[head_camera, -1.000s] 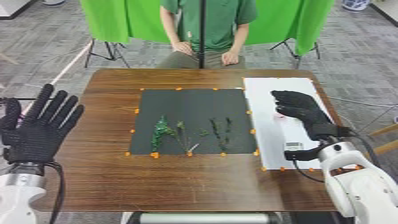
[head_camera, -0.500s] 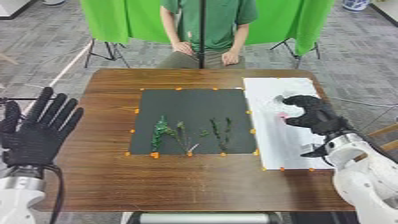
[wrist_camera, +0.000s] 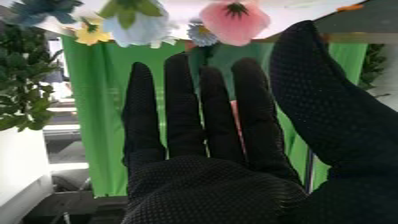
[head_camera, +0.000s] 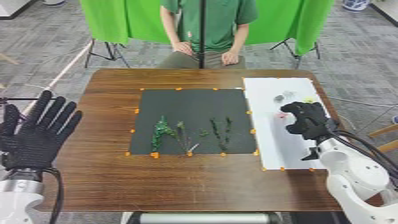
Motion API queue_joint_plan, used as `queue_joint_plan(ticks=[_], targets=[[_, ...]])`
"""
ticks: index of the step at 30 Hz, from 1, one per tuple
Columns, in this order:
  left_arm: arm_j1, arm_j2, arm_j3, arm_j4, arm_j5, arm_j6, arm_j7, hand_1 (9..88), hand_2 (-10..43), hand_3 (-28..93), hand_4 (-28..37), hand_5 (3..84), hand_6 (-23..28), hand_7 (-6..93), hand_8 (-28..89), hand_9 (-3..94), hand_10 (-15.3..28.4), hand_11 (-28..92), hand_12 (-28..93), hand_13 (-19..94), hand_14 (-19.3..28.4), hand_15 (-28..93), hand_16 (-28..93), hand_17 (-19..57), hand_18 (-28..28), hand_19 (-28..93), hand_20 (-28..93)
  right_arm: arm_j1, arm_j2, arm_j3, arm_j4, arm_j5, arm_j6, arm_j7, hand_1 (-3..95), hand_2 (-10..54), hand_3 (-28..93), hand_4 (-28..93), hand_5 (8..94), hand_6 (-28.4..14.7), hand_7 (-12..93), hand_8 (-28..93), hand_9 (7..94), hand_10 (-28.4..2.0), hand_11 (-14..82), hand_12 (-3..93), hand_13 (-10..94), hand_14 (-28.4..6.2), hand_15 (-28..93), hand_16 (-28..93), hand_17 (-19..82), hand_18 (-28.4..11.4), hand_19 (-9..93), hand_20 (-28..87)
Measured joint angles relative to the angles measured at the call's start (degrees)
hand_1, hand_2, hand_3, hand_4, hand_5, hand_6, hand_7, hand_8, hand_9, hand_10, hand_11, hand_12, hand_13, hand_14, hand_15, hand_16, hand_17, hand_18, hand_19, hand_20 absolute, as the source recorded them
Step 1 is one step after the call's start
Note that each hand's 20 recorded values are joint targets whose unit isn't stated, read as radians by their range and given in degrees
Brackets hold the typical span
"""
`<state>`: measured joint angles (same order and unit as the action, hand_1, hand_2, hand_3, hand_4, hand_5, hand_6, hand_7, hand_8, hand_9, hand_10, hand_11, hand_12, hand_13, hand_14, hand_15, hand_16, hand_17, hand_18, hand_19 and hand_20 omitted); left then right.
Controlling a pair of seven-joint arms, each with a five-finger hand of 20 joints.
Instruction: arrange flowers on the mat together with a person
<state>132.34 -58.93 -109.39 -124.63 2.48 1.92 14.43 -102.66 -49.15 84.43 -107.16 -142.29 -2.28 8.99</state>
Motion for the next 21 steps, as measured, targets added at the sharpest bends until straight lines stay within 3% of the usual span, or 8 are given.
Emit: queue_joint_plan(ticks=[8,11,13,15,17,21], targets=[[0.9,-0.42,-0.46,-0.27,-0.37,0.03,-0.08,24.1,9.9,68,-28.3,40.0,6.1,4.8,-7,36.8,14.5,14,9,27,15.4,25,-5,-2.8,12.7,28,12,4.3,0.8,-4.9,3.6,0.1,-1.2,0.3,47.6,-9.5,81,-28,41.9,2.3,28,-18,41.8,-8.0,11.9,13.9,40,-6.1,28,15,18,-14.2,55,13],[0.9,-0.45,-0.46,-0.27,-0.38,0.02,-0.17,24.3,9.9,68,-28.3,40.0,6.1,4.8,-7,36.9,14.5,14,9,27,15.4,25,-5,-2.9,12.7,28,12,6.3,1.1,-7.0,5.9,0.1,-1.6,0.4,50.2,-9.5,80,-28,45.8,3.0,30,-20,47.9,-7.6,15.8,15.3,47,-5.1,38,18,20,-14.8,65,19],[0.9,-0.46,-0.46,-0.27,-0.39,0.0,-0.26,24.3,9.9,68,-28.3,40.1,6.2,4.8,-7,36.9,14.5,14,9,27,15.3,25,-5,-2.8,12.7,28,12,7.3,1.4,-8.0,6.9,0.1,-1.5,0.7,53.6,-9.5,75,-28,49.0,3.7,31,-20,53.0,-7.7,19.6,17.0,51,-2.9,38,27,22,-14.6,66,27],[0.8,-0.48,-0.43,-0.24,-0.39,-0.01,-0.37,24.4,9.9,68,-28.3,40.1,6.2,4.8,-7,36.9,14.6,14,9,27,15.3,25,-5,-2.8,12.7,28,12,7.7,1.6,-8.5,7.2,0.1,-0.7,1.1,57.8,-9.5,69,-28,53.3,4.8,36,-17,61.0,-6.7,18.7,27.3,56,-0.9,38,37,24,-14.5,66,34],[0.8,-0.49,-0.37,-0.21,-0.4,-0.01,-0.45,24.3,9.9,68,-28.3,40.1,6.2,4.8,-7,36.9,14.6,14,9,27,15.3,25,-5,-2.8,12.7,28,12,7.7,1.6,-8.7,7.3,0.2,0.8,1.4,60.3,-9.5,66,-28,56.1,5.2,48,-13,69.3,-5.3,14.8,41.3,61,-0.2,40,41,26,-14.5,67,39],[0.7,-0.55,-0.37,-0.21,-0.42,-0.01,-0.57,24.4,10.0,68,-28.3,40.0,6.1,4.9,-7,36.9,14.5,14,9,27,15.3,25,-5,-2.8,12.7,28,12,7.5,1.7,-9.3,7.8,0.5,4.9,1.6,61.6,-9.5,65,-28,60.5,5.3,55,-8,74.2,-5.5,18.3,48.8,64,-0.2,41,44,29,-13.8,67,41]])
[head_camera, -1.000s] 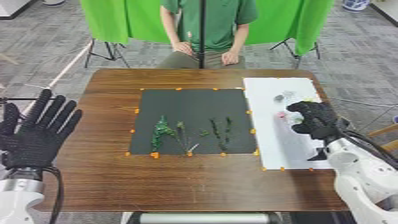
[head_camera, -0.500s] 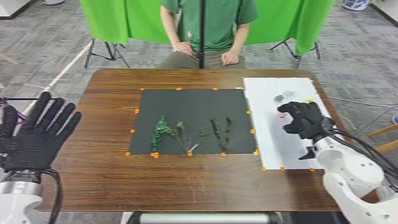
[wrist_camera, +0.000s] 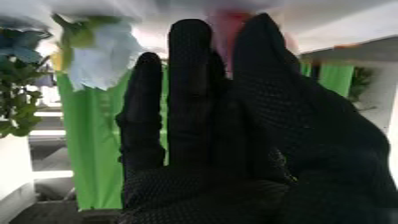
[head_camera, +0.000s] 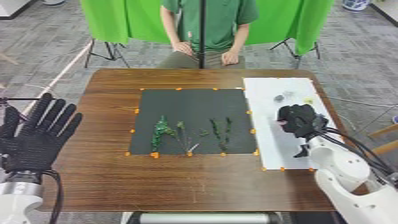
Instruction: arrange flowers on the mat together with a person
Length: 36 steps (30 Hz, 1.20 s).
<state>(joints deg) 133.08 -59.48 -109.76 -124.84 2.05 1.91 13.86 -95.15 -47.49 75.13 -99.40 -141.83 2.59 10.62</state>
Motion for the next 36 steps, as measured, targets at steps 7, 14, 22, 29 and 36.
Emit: queue_joint_plan(ticks=[7,14,22,29,36], targets=[[-0.7,0.02,0.32,0.34,-0.04,-0.02,-0.12,24.2,10.0,68,-28.3,40.0,6.1,5.0,-7,36.9,14.5,14,9,27,15.4,25,-5,-2.9,12.7,28,12,-1.4,0.4,-1.1,0.1,2.1,7.9,-0.2,60.1,-9.5,68,-28,63.3,5.4,56,-8,77.7,-5.2,19.0,49.0,67,0.1,41,45,30,-14.4,67,43],[-1.5,0.19,0.39,0.54,-0.05,-0.06,-0.4,24.2,10.0,68,-28.3,40.1,6.2,4.8,-7,37.0,14.6,14,9,27,15.4,25,-5,-2.8,12.7,28,12,-0.9,1.6,-3.5,-2.4,3.7,16.7,-1.3,59.9,-9.5,69,-28,63.1,5.4,56,-8,77.3,-5.2,18.3,49.0,67,0.1,41,45,29,-14.3,66,43],[-1.5,0.48,0.47,0.6,-0.08,-0.05,-0.46,24.3,10.0,68,-28.3,40.1,6.1,5.0,-7,37.0,14.6,14,9,27,15.4,25,-5,-2.8,12.7,28,12,12.9,-0.5,-16.8,-4.3,9.6,13.4,-4.2,59.6,-9.5,69,-28,63.0,5.5,56,-8,77.2,-5.1,17.7,48.8,66,0.2,40,45,29,-14.2,66,43],[-2.1,1.17,1.95,0.99,-0.12,0.04,-0.27,24.3,10.1,68,-28.3,40.1,6.1,4.9,-8,36.9,14.5,14,9,27,15.3,25,-5,-2.8,12.6,28,12,28.0,-7.6,-31.2,0.1,14.9,10.8,-6.5,59.2,-9.5,69,-28,62.5,5.6,55,-8,76.8,-5.0,17.5,48.9,66,0.2,40,45,29,-14.3,65,43],[-2.4,2.0,3.76,1.25,-0.22,0.09,0.66,24.3,10.0,68,-28.3,40.1,6.1,4.9,-8,36.9,14.5,14,9,27,15.4,25,-5,-2.8,12.7,28,12,38.4,-16.2,-42.4,8.9,5.4,6.7,-9.2,58.9,-9.5,69,-28,62.0,5.3,55,-8,76.0,-5.0,17.3,49.0,66,0.2,40,45,29,-14.3,65,43]])
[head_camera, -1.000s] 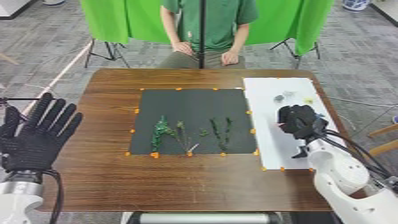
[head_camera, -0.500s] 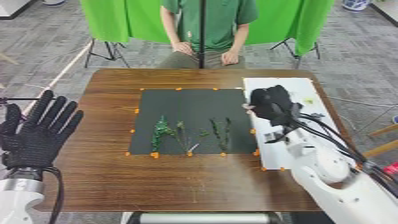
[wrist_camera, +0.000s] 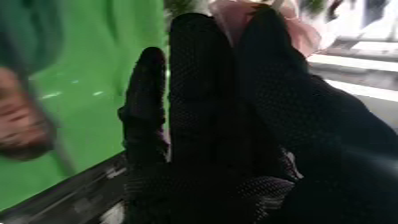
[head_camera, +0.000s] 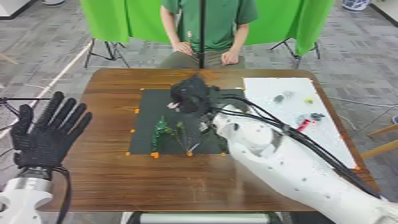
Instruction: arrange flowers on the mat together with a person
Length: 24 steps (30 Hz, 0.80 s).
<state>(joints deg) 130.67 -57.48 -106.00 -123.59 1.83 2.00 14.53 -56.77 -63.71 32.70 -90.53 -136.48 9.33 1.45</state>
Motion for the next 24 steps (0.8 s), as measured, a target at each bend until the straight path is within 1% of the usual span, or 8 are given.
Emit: queue_joint_plan(ticks=[2,6,8,10,14,21,24], targets=[[0.0,0.23,0.38,0.09,-0.03,0.0,0.45,24.3,10.0,68,-28.3,40.0,6.1,4.9,-8,36.9,14.5,14,9,27,15.4,25,-5,-2.8,12.7,28,12,1.8,-1.6,-2.7,0.9,2.0,-1.2,0.3,58.8,-9.5,70,-28,61.7,5.3,55,-8,75.9,-5.0,17.4,48.9,66,0.2,40,45,29,-14.4,65,43],[-0.2,0.9,0.93,0.35,-0.11,0.0,1.08,24.4,10.1,68,-28.3,40.0,6.1,4.9,-7,36.9,14.6,14,9,27,15.3,25,-5,-2.8,12.6,28,12,4.0,-4.7,-6.2,2.3,7.3,-1.6,2.6,58.6,-9.5,70,-28,61.4,5.2,55,-9,75.4,-5.2,17.4,48.7,66,0.1,40,45,29,-14.4,65,43],[-0.5,1.22,1.13,0.76,-0.15,0.0,1.09,24.3,10.1,68,-28.3,40.0,6.1,4.9,-7,36.9,14.6,14,9,27,15.3,25,-5,-2.8,12.7,28,12,4.5,-6.5,-6.5,3.9,7.4,-1.9,3.5,58.5,-9.5,70,-28,60.9,5.0,55,-9,75.1,-5.3,17.5,48.8,65,-0.2,40,44,29,-14.5,66,43],[-0.8,1.47,1.19,0.91,-0.17,0.0,1.08,24.3,10.1,68,-28.3,40.0,6.1,4.9,-7,36.8,14.5,14,9,27,15.3,25,-5,-2.8,12.7,28,12,5.3,-8.0,-7.6,5.3,7.3,-1.9,4.9,58.4,-9.5,70,-28,60.1,4.9,55,-9,74.3,-5.2,17.7,49.0,65,-0.3,41,44,29,-14.6,66,43],[-1.3,1.74,1.2,0.9,-0.17,-0.11,0.93,24.4,10.1,68,-28.3,39.9,6.1,4.7,-7,36.7,14.5,14,9,27,15.2,24,-5,-2.9,12.7,28,12,7.2,-9.3,-11.3,6.1,7.2,-2.3,8.5,58.4,-9.5,70,-28,59.9,4.9,55,-9,73.9,-5.2,17.8,48.8,64,-0.5,41,44,29,-14.6,66,42],[-1.6,1.85,1.23,0.83,-0.17,-0.16,0.87,24.4,10.1,68,-28.3,39.9,6.1,4.6,-7,36.6,14.4,14,9,27,15.2,24,-5,-3.0,12.7,28,12,6.9,-10.0,-12.1,6.4,5.5,-3.9,8.5,58.1,-9.5,69,-28,58.7,4.7,55,-9,72.8,-5.2,17.8,48.6,63,-0.7,42,43,29,-14.4,66,42],[-1.5,1.85,1.07,0.82,-0.14,-0.19,0.32,24.7,10.1,68,-28.3,39.7,6.1,4.6,-7,36.5,14.4,14,9,27,15.3,24,-5,-3.0,12.7,28,12,6.9,-10.0,-12.6,6.9,3.2,-5.1,7.7,57.5,-9.5,70,-28,57.9,4.6,55,-10,72.6,-5.2,17.9,48.4,63,-0.8,42,43,29,-14.5,66,42]])
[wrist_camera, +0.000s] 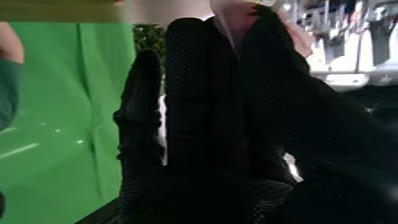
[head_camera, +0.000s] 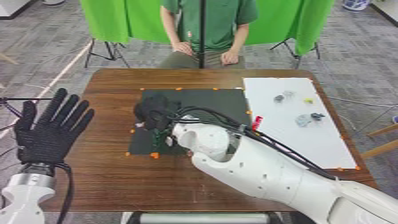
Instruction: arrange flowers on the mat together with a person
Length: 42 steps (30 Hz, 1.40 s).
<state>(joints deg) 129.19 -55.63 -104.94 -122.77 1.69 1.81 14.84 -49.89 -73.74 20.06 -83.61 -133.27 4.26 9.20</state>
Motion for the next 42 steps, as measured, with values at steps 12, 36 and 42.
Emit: queue_joint_plan(ticks=[12,36,42], targets=[[-0.4,-0.07,0.34,0.15,0.0,-0.08,-0.8,24.9,10.2,68,-28.3,39.7,6.2,4.6,-7,36.5,14.4,14,9,27,15.3,24,-5,-3.2,12.8,28,11,-0.7,0.0,0.0,0.9,-3.3,-1.7,1.0,53.0,-9.5,72,-28,55.1,3.2,40,-13,67.3,-6.6,17.3,40.9,60,-2.3,44,39,27,-15.3,66,38],[0.0,-0.91,-0.53,0.24,-0.69,-0.07,-2.05,24.3,9.7,69,-28.3,39.7,6.1,4.7,-7,36.5,14.4,14,9,27,15.3,24,-5,-3.4,13.0,28,11,-4.7,0.7,7.5,-5.2,1.5,-7.7,4.4,38.7,-9.5,81,-28,49.5,0.7,25,-18,55.8,-11.4,20.3,19.1,55,-8.2,50,24,25,-17.0,64,32],[0.4,-1.86,-1.2,0.23,-0.75,0.0,-2.01,24.3,9.6,69,-28.3,39.8,6.1,4.8,-7,36.6,14.4,14,9,27,15.3,25,-5,-3.3,13.0,28,11,-8.3,1.5,15.3,-10.4,6.2,-6.6,3.1,37.2,-9.5,81,-28,47.2,-0.4,23,-16,52.7,-12.1,18.2,18.9,52,-9.4,47,22,24,-16.3,59,27]])
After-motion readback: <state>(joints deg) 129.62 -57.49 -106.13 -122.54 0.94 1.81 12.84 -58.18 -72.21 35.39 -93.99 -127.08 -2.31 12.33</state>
